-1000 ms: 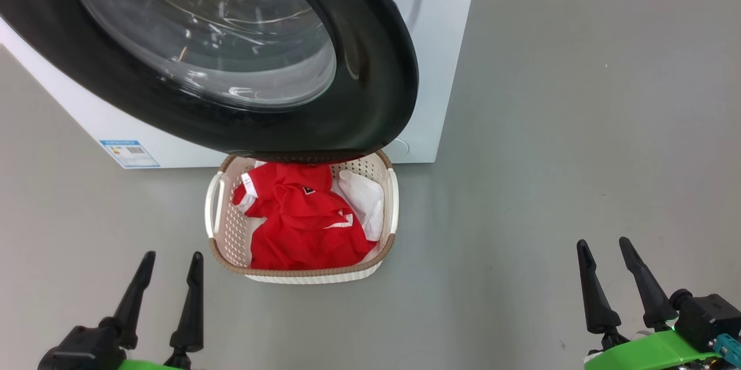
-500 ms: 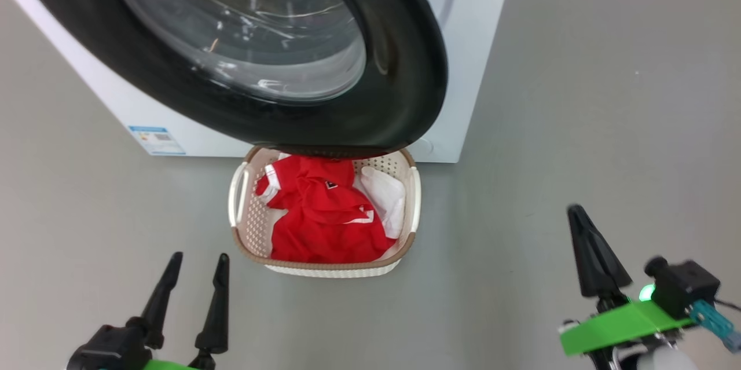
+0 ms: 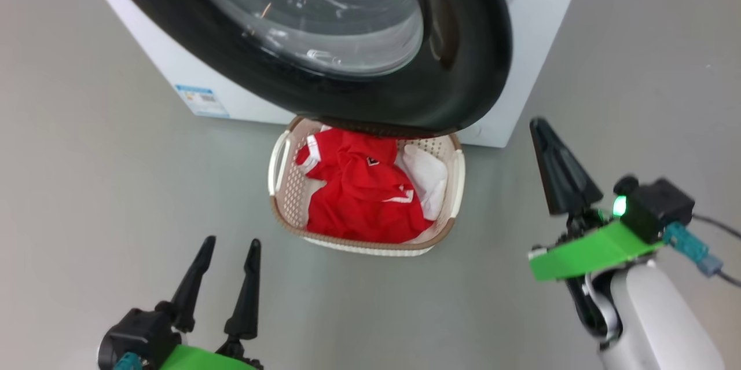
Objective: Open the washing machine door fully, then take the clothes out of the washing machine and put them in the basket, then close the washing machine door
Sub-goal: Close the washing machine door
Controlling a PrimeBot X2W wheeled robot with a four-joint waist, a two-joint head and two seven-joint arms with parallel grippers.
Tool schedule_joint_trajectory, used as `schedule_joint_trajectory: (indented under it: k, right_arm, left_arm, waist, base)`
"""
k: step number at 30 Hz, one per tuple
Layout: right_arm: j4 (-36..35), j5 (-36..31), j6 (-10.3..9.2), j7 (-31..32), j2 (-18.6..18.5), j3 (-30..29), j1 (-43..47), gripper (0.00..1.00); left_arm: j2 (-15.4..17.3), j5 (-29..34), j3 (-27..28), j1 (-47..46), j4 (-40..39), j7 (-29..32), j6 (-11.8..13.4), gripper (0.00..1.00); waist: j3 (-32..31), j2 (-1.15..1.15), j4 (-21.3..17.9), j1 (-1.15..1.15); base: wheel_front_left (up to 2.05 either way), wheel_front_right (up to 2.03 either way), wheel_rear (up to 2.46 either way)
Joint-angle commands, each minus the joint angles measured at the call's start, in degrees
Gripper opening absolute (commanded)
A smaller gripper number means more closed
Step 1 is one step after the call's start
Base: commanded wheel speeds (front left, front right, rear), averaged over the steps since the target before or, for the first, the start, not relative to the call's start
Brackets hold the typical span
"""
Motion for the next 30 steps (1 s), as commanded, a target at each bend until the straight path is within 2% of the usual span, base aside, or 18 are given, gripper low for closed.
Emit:
schedule_joint_trajectory:
  k: [1, 15, 30]
  right_arm:
    - [-1.2, -0.4, 0.42, -0.4, 0.2, 1.5, -2.0, 0.00]
    - [0.3, -2.6, 0.42, -0.4, 0.2, -0.9, -11.9, 0.00]
    - [0.2, -4.4, 0.42, -0.4, 0.2, -6.8, -22.3, 0.00]
  left_arm:
    - [0.6, -0.7, 1.6, -1.5, -1.4, -0.5, -0.3, 1.00]
    - [0.0, -2.6, -1.7, -6.8, -1.7, -0.5, -0.3, 1.00]
    - [-0.1, -5.5, -3.5, -12.0, -3.0, -0.5, -0.3, 1.00]
  waist:
    - [2.0, 0.00, 1.8, 0.00]
    - [9.3, 0.00, 6.8, 0.00]
    - [17.4, 0.00, 9.1, 0.00]
  base:
    - [0.00, 0.00, 0.00]
    - [0.00, 0.00, 0.00]
    - [0.00, 0.00, 0.00]
